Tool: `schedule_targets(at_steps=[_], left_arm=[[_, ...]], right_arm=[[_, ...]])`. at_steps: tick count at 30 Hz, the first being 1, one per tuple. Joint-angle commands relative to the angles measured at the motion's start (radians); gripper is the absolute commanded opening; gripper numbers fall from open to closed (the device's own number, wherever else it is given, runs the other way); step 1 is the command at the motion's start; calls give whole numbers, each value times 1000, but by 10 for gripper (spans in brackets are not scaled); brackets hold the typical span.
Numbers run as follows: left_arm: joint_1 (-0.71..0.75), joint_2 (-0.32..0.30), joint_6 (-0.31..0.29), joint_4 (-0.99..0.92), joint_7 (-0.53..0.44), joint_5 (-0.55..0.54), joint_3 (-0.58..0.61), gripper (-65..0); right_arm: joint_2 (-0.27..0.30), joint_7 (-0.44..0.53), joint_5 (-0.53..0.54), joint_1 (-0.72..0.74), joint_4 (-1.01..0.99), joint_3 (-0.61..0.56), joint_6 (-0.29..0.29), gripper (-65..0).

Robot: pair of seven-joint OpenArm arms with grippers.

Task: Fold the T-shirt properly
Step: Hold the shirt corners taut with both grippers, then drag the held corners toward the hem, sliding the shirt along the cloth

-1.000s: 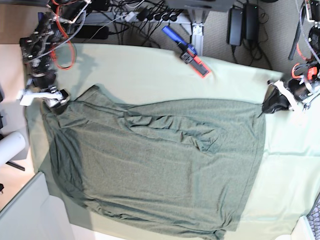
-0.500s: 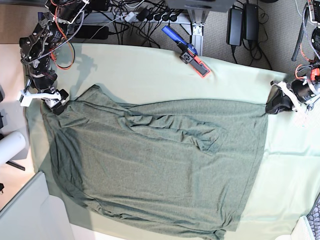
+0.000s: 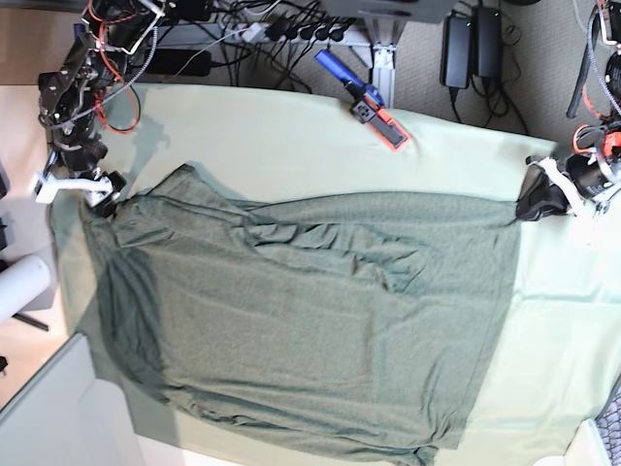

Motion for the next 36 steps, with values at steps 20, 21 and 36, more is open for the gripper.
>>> schedule_targets(at_steps=[20,21,36], left_arm=[[-4,-62,-9,60,134,-148,-6,-650],[2,-68,-9,84,146,-156,-6,-650],[-8,-137,-9,278,147,-103,-6,-650]], right_arm=[[40,-13,8,19,7,5,24,-650],[45,-32,14,16,18,6,25,-650],[122,-109,97,22,68,7,26,-650]])
